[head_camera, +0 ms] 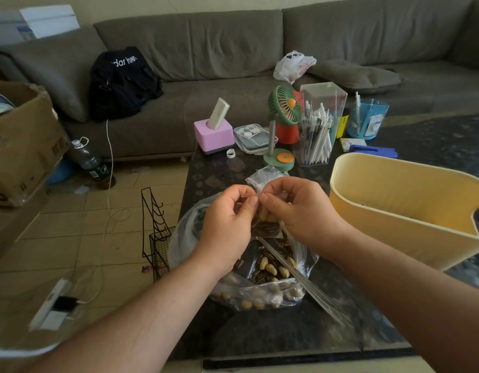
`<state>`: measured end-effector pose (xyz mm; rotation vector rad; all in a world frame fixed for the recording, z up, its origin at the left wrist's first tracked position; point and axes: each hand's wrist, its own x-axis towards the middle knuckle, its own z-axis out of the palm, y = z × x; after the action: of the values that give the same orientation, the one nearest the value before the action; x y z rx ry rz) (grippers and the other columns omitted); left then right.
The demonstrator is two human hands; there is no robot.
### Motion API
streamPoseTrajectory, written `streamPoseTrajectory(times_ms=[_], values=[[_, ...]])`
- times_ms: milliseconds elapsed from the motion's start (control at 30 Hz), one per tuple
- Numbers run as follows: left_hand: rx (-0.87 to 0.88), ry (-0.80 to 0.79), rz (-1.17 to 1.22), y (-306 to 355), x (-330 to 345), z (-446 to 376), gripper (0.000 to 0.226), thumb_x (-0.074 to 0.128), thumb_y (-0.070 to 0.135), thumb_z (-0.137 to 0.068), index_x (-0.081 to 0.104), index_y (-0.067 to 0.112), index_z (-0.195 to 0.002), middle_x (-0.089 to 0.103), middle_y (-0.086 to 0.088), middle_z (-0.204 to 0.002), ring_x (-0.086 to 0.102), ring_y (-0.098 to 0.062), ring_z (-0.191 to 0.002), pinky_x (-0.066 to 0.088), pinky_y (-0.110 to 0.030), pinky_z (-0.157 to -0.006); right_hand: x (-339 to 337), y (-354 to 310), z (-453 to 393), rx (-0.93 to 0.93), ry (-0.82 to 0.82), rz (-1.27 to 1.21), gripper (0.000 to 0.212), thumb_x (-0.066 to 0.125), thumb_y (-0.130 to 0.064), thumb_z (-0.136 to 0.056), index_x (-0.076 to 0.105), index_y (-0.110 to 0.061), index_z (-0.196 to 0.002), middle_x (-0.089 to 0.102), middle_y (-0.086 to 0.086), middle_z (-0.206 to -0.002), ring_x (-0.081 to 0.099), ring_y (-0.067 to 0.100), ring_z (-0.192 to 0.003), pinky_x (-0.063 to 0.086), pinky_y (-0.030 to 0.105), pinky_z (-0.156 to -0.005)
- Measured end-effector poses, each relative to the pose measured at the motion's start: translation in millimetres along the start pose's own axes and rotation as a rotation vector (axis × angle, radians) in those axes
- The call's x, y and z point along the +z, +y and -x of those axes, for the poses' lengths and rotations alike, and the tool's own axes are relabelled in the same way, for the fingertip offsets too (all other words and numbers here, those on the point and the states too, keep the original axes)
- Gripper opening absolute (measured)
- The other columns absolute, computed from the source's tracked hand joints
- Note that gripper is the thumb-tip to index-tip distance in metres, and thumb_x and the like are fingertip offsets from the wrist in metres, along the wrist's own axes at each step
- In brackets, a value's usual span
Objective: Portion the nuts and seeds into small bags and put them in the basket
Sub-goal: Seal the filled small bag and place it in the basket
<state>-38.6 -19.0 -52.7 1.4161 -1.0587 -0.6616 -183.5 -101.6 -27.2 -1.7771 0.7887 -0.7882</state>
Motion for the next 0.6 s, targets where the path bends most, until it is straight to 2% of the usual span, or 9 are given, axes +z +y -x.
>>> streamPoseTrajectory(times_ms=[100,167,267,333,400,467,533,600], values=[[0.008,-0.005,0.009,1.1,-0.9,-1.4,0.019,0.060,0.025,-0.107,0.071,0.039,-0.100,0.075,0.006,-0.096,0.073,-0.017,-0.097,0.064,-0.044,-0.089,-0.7,-0.9,-0.3,0.010,-0.008,-0.057,0.005,0.072,-0.018,-0.098,0.075,-0.018,-0.095,0.077,0.007,-0.080,0.075,0.022,-0.076,0.064,0.040,-0.078],[0.004,-0.015,0.041,1.9,-2.8,-2.8,0.023,0.061,0.022,-0.107,0.072,0.039,-0.097,0.077,0.005,-0.094,0.074,-0.016,-0.095,0.062,-0.037,-0.083,-1.8,-1.0,-0.7,0.021,-0.012,-0.065,0.004,0.073,-0.019,-0.098,0.076,-0.021,-0.097,0.078,0.008,-0.083,0.076,0.024,-0.080,0.065,0.040,-0.080],[-0.006,-0.067,0.099,5.5,-3.9,-2.7,0.019,0.060,0.015,-0.108,0.072,0.027,-0.100,0.075,0.008,-0.085,0.072,-0.006,-0.085,0.056,-0.023,-0.075,-2.2,-2.1,-0.8,0.018,-0.022,-0.021,0.007,0.071,-0.019,-0.100,0.076,-0.021,-0.096,0.078,0.004,-0.083,0.075,0.018,-0.079,0.064,0.035,-0.077],[-0.015,-0.092,0.112,7.4,-3.0,-2.2,0.014,0.060,0.014,-0.108,0.071,0.021,-0.103,0.074,0.010,-0.081,0.070,-0.001,-0.081,0.055,-0.019,-0.073,-1.8,-3.8,-0.1,0.014,-0.014,-0.018,0.011,0.069,-0.018,-0.101,0.075,-0.020,-0.092,0.076,0.002,-0.080,0.073,0.014,-0.074,0.061,0.029,-0.073],[-0.020,-0.096,0.119,6.3,-2.1,-2.8,0.011,0.062,0.020,-0.107,0.072,0.023,-0.106,0.077,0.004,-0.088,0.072,-0.008,-0.086,0.057,-0.026,-0.080,-1.7,-4.4,0.4,0.025,0.002,-0.037,0.014,0.067,-0.018,-0.102,0.075,-0.019,-0.091,0.075,0.002,-0.077,0.071,0.016,-0.072,0.060,0.029,-0.072],[-0.033,-0.086,0.130,5.1,-1.3,-4.2,0.012,0.062,0.026,-0.108,0.073,0.027,-0.105,0.077,-0.004,-0.094,0.070,-0.022,-0.088,0.056,-0.040,-0.085,-1.6,-4.9,0.3,0.043,0.009,-0.070,0.012,0.068,-0.018,-0.101,0.076,-0.017,-0.091,0.076,0.007,-0.079,0.073,0.026,-0.075,0.063,0.034,-0.075],[-0.032,-0.057,0.119,2.8,-2.0,-6.8,0.014,0.062,0.029,-0.108,0.073,0.033,-0.102,0.078,-0.002,-0.097,0.073,-0.023,-0.093,0.059,-0.045,-0.089,-1.8,-5.7,0.5,0.058,0.024,-0.131,0.008,0.073,-0.018,-0.098,0.077,-0.013,-0.093,0.077,0.011,-0.081,0.075,0.030,-0.079,0.065,0.038,-0.079],[-0.020,-0.038,0.095,1.5,-2.2,-8.8,0.012,0.062,0.033,-0.106,0.073,0.036,-0.102,0.078,-0.001,-0.102,0.075,-0.021,-0.102,0.062,-0.046,-0.094,-3.1,-6.9,0.9,0.069,0.055,-0.176,0.010,0.078,-0.018,-0.093,0.075,-0.008,-0.093,0.078,0.012,-0.081,0.075,0.025,-0.075,0.065,0.035,-0.077]])
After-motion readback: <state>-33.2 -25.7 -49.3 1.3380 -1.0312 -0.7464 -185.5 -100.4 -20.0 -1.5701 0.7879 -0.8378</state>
